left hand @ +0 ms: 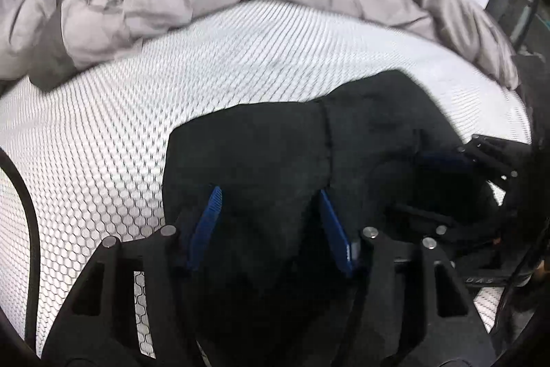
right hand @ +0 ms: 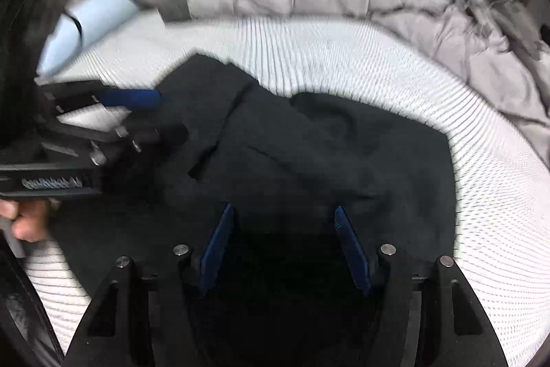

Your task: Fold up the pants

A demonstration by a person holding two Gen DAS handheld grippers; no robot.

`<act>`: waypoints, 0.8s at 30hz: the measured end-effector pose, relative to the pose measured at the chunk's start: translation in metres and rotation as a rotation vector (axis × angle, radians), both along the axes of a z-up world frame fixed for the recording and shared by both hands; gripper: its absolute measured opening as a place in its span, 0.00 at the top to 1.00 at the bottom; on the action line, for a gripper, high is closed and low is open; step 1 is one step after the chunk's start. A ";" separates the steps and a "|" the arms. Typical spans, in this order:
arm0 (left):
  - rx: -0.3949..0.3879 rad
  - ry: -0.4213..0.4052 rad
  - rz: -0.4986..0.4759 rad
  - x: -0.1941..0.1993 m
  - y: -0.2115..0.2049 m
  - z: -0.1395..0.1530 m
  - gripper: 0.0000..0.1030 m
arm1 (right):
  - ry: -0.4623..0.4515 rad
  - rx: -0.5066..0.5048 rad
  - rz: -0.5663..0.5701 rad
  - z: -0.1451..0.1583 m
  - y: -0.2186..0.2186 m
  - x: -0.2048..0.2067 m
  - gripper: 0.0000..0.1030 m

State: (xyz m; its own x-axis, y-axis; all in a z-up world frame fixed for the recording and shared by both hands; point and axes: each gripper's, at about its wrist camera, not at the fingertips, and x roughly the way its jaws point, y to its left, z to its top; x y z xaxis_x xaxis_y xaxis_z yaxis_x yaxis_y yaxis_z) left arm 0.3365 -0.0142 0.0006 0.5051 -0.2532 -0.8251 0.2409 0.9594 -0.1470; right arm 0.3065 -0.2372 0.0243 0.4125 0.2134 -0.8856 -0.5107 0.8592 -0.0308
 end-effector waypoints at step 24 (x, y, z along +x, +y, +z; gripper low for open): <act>-0.003 -0.030 0.044 0.001 -0.009 -0.008 0.61 | -0.032 -0.002 -0.036 0.000 -0.009 0.010 0.42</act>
